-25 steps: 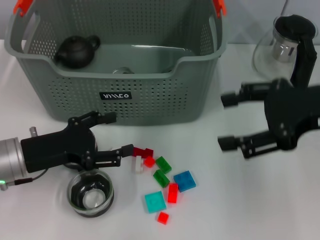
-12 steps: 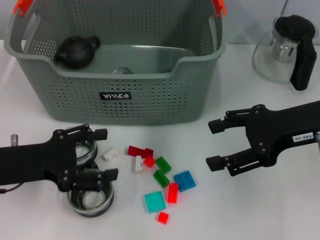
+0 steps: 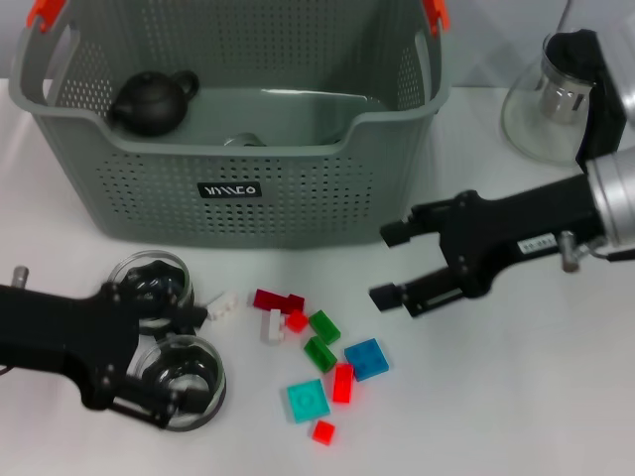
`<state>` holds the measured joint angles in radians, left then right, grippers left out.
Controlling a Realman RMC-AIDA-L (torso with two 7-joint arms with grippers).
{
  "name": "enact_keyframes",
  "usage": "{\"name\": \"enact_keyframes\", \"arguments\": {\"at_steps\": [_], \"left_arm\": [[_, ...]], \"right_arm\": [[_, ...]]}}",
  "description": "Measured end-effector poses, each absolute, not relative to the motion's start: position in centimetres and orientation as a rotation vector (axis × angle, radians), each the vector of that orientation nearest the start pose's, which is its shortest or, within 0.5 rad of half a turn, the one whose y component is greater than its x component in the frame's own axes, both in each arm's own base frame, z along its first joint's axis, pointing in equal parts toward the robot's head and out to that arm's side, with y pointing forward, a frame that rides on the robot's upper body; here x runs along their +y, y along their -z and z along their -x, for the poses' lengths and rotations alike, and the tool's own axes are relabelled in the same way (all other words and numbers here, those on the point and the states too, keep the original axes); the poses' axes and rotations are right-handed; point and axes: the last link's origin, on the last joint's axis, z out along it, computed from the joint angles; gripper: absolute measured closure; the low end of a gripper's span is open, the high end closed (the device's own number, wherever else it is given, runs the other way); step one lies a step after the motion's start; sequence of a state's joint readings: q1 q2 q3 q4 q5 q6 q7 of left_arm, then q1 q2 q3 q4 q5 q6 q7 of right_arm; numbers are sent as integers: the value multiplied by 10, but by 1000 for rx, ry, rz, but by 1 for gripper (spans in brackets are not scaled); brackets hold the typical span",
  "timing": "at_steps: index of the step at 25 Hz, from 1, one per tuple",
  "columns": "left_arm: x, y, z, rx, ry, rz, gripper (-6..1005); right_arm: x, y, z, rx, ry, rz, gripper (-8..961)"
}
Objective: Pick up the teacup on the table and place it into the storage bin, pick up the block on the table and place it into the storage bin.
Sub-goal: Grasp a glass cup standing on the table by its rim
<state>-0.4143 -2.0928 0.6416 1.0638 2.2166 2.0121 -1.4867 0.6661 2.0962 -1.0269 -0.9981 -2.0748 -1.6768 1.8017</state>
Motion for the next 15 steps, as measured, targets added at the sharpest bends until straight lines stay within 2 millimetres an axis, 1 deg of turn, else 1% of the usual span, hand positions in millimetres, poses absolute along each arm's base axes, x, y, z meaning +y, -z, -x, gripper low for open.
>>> {"name": "enact_keyframes", "arguments": {"at_steps": [3,6,10,15], "left_arm": [[268,-51,260,-540,316,3087,65],[269,-49,257,-545,222,3106,65],[271,-50,253,-536,118,3097,65],[269,-50,254,-558,-55,3073,65]], "right_arm": [[355,11,-156,478,-360,3089,27],[361,16,-148,482,-370,3085,27],[367,18,-139,482,-378,3081,27],[369,26,-129,471,-391,3114,27]]}}
